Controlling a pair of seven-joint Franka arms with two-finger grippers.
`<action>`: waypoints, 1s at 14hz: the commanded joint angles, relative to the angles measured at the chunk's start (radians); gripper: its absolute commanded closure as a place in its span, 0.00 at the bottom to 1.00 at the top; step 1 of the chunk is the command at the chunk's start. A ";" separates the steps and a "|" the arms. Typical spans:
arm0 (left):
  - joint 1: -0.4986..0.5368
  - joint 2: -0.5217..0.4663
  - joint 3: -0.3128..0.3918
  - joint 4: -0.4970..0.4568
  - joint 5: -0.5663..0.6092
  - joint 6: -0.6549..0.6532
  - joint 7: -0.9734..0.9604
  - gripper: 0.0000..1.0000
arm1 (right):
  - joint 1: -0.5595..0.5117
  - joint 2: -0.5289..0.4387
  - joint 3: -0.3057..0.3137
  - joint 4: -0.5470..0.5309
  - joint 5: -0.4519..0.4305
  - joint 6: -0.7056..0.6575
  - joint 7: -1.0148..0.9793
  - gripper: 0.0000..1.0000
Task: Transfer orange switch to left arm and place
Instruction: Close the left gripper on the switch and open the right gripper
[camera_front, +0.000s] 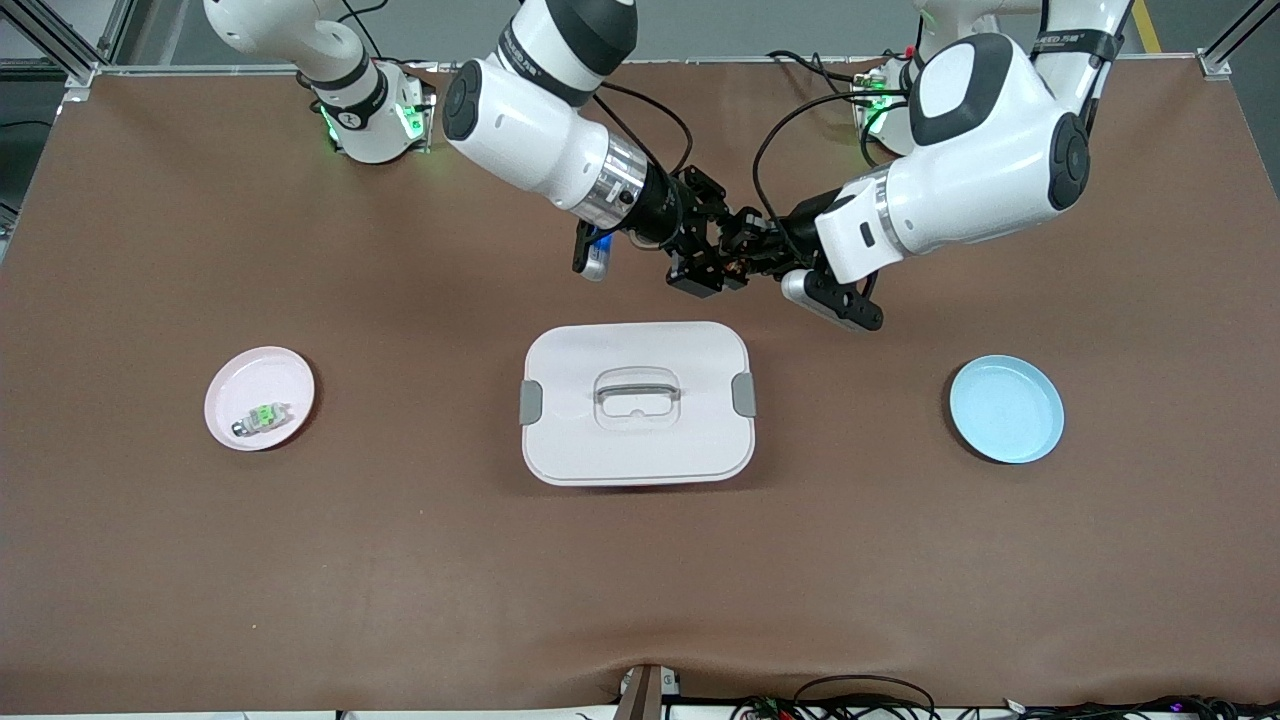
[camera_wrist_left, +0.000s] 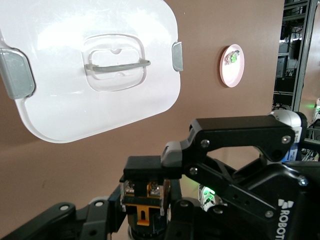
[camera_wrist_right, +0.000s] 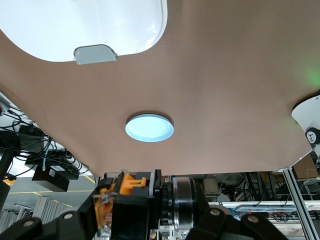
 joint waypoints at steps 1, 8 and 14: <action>0.013 -0.016 0.001 -0.013 0.002 0.003 0.016 1.00 | 0.009 0.006 -0.009 0.025 -0.014 -0.005 0.029 0.00; 0.045 -0.010 0.007 0.004 0.066 0.001 0.004 1.00 | -0.001 -0.032 -0.015 0.028 -0.041 -0.086 0.029 0.00; 0.134 -0.010 0.007 0.024 0.251 -0.066 0.001 1.00 | -0.015 -0.127 -0.058 0.046 -0.308 -0.336 0.020 0.00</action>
